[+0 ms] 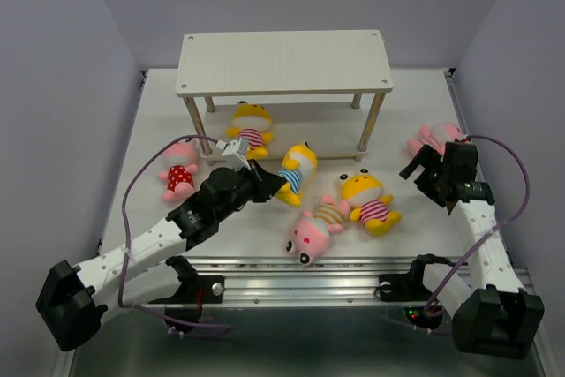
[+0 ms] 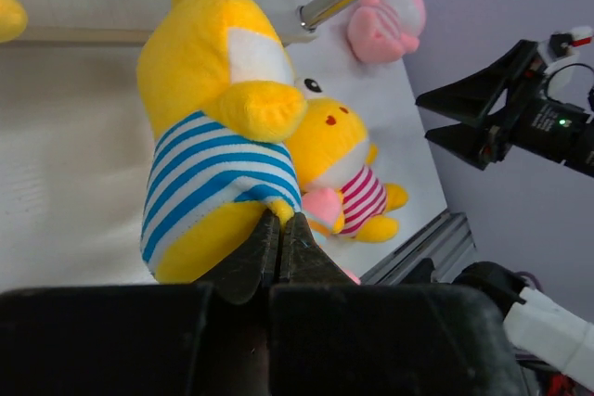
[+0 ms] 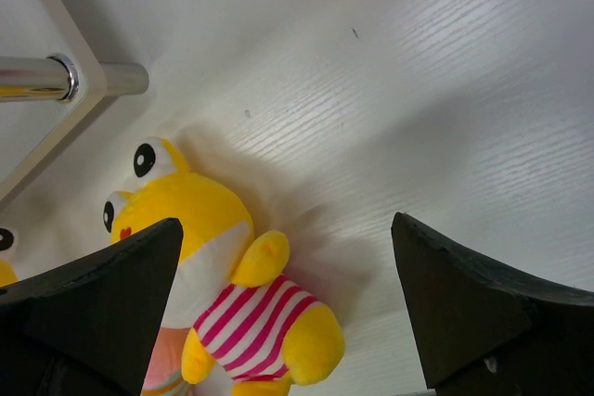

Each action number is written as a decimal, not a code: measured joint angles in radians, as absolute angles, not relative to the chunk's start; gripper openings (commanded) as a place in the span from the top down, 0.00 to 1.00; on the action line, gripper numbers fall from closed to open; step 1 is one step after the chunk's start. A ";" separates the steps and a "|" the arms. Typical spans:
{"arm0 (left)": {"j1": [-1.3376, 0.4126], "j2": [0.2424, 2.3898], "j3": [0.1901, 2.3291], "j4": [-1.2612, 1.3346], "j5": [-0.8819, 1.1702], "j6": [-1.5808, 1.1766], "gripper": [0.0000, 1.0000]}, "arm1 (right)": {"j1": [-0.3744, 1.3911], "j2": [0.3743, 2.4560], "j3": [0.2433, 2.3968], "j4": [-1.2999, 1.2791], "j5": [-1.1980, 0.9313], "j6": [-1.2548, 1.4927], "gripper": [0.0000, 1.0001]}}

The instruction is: Place and organize the stuffed toys onto the shelf

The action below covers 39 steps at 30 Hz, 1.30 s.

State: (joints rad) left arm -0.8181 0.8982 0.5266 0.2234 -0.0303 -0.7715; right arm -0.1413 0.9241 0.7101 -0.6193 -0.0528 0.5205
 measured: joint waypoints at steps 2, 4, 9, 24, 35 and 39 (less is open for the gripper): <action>-0.818 0.878 0.522 0.246 -0.033 -0.785 1.00 | -0.141 0.925 0.710 -0.619 -0.053 0.521 0.00; -0.818 0.872 0.522 0.266 -0.035 -0.798 1.00 | -0.141 0.924 0.710 -0.618 -0.053 0.521 0.00; -0.818 0.898 0.522 0.337 -0.056 -0.812 1.00 | -0.141 0.924 0.712 -0.609 -0.054 0.520 0.00; -0.841 1.198 0.591 0.585 -0.253 -0.942 1.00 | -0.141 0.925 0.712 -0.560 -0.069 0.519 0.00; -0.845 1.415 0.661 0.719 -0.397 -0.980 1.00 | -0.141 0.951 0.712 -0.549 -0.079 0.511 0.00; -0.845 1.453 0.664 0.722 -0.424 -1.002 1.00 | -0.141 0.951 0.712 -0.547 -0.079 0.511 0.00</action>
State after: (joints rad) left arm -0.8448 1.4528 0.6640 0.7219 -0.4244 -1.0019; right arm -0.1413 0.9508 0.7120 -0.5472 -0.0792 0.5114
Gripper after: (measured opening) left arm 0.037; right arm 0.998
